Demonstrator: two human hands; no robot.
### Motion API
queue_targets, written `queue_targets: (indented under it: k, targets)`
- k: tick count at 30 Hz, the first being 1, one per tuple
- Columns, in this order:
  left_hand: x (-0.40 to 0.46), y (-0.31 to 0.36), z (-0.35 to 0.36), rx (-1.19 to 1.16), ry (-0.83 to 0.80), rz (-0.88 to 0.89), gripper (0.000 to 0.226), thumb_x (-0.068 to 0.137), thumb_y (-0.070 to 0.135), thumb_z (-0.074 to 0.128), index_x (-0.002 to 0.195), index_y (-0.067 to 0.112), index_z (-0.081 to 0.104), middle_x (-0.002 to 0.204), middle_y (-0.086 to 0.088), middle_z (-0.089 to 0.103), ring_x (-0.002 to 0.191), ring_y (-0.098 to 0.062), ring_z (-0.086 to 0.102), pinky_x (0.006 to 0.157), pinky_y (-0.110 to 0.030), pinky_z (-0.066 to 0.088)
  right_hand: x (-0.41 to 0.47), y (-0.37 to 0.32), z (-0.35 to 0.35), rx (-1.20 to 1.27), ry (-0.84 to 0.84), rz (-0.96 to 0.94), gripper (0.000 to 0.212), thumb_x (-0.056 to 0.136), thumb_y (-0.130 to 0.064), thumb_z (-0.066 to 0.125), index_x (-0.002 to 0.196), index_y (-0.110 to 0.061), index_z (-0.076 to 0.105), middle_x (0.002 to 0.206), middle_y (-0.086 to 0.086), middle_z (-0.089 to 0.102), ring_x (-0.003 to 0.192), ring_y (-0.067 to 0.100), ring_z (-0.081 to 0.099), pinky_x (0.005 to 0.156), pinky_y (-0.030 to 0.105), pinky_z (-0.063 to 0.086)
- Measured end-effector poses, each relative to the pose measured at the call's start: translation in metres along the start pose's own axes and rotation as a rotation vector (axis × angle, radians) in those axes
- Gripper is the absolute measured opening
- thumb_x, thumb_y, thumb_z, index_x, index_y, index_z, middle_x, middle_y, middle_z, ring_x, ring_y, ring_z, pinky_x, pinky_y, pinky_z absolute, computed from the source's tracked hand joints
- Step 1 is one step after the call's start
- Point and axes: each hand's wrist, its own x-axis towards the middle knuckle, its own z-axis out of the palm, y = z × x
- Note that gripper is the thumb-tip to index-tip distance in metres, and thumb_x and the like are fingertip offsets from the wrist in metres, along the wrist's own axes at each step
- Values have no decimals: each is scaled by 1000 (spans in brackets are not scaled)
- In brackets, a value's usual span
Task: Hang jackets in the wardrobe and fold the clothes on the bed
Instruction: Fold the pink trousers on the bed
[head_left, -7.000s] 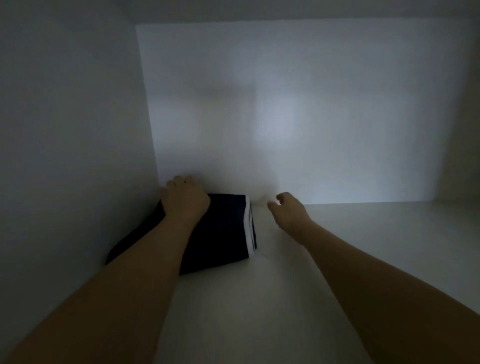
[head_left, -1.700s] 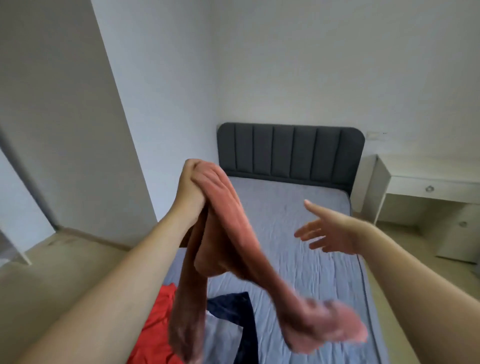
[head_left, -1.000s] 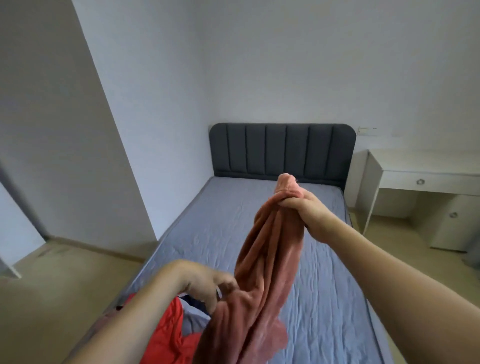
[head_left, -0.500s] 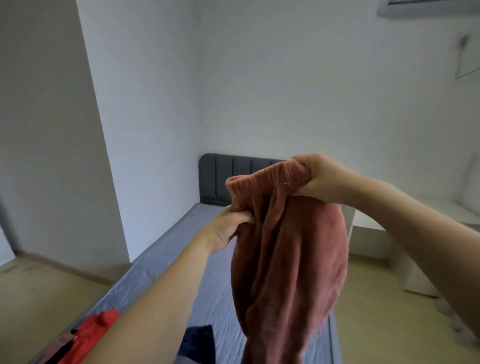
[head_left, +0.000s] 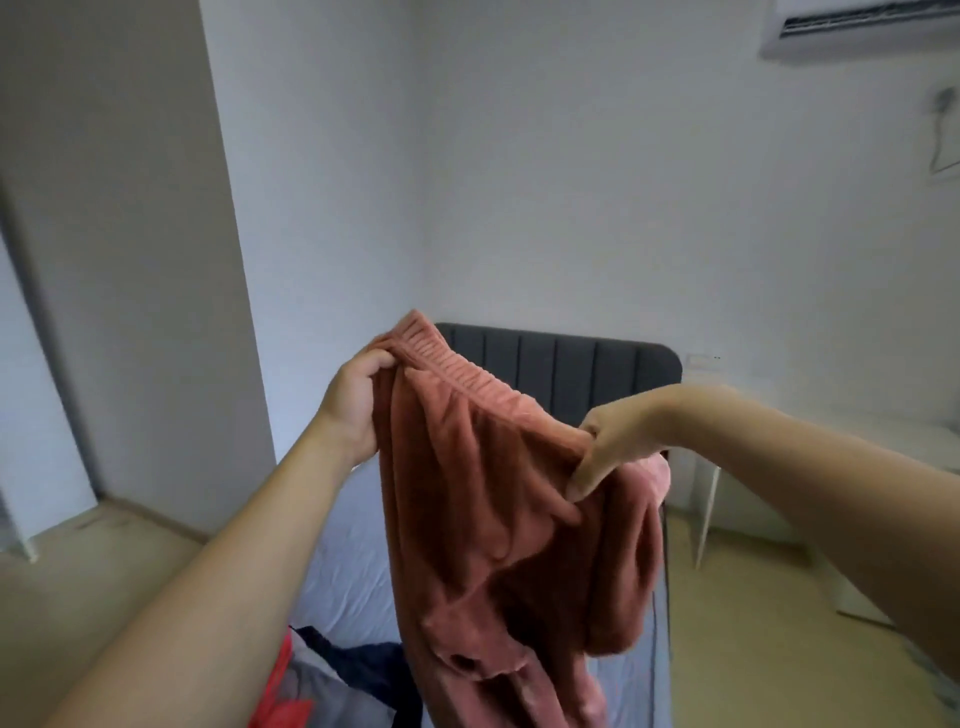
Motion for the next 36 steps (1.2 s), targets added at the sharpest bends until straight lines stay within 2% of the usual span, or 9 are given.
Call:
queue_targets:
  k: [3,6,8,11,18,22,25,33,36]
  targets:
    - [-4,3,-16,-18,17,-93,32,92,11,36,93,18,68,82,-4,72,74,-18,69,70,-25,55,2,-2,33,-3,-205,160,62,70,-49,80,122,-20,62,119,-2,67,107,19,62,96,26,44]
    - [-5,-7,-32,83,-75,-158,45,87,5,34,80,16,77,86,-4,73,78,-16,69,78,-26,54,2,-1,39,-331,-204,339,92,63,-77,69,135,-22,55,134,-1,57,116,24,55,95,30,41]
    - [-7,-19,-41,235,-105,-183,49,84,-3,35,65,14,77,81,-2,72,74,-12,69,75,-23,52,9,5,35,-462,-62,446,92,65,-86,57,129,-20,59,115,0,63,102,25,58,91,31,45]
    - [4,-43,-56,583,-3,-150,37,79,-4,49,73,18,77,81,4,75,82,-15,67,78,-22,49,29,21,34,-496,167,491,84,62,-94,43,100,-23,66,85,-4,64,84,24,65,87,35,53]
    - [66,-151,-69,1273,-41,-293,30,79,28,50,100,21,71,106,-6,70,100,-27,63,92,-39,50,110,71,62,-490,133,502,84,56,-95,50,98,-24,64,86,-5,63,80,22,66,78,33,55]
    - [117,-260,-83,1667,-39,-402,63,83,46,16,120,19,60,135,-14,54,122,-36,50,104,-46,41,202,132,95,-425,69,439,70,60,-89,56,81,-22,58,77,-6,56,88,22,65,87,36,54]
    - [159,-357,-90,1839,25,-511,46,97,39,31,129,19,56,141,-16,48,128,-37,46,105,-43,39,308,196,139,-376,72,369,66,64,-80,63,96,-22,64,86,-6,60,91,22,66,85,37,55]
    - [326,-677,-132,1639,250,-629,33,88,27,50,109,7,67,109,-20,70,100,-37,68,89,-42,56,614,387,282,-172,246,373,37,91,-25,60,125,-11,58,126,8,61,115,31,58,91,46,52]
    - [357,-797,-147,1521,232,-537,41,88,12,47,128,13,54,124,-18,64,114,-38,60,98,-41,49,691,445,350,-180,432,415,41,93,-12,44,134,-9,41,136,17,45,126,35,41,105,55,37]
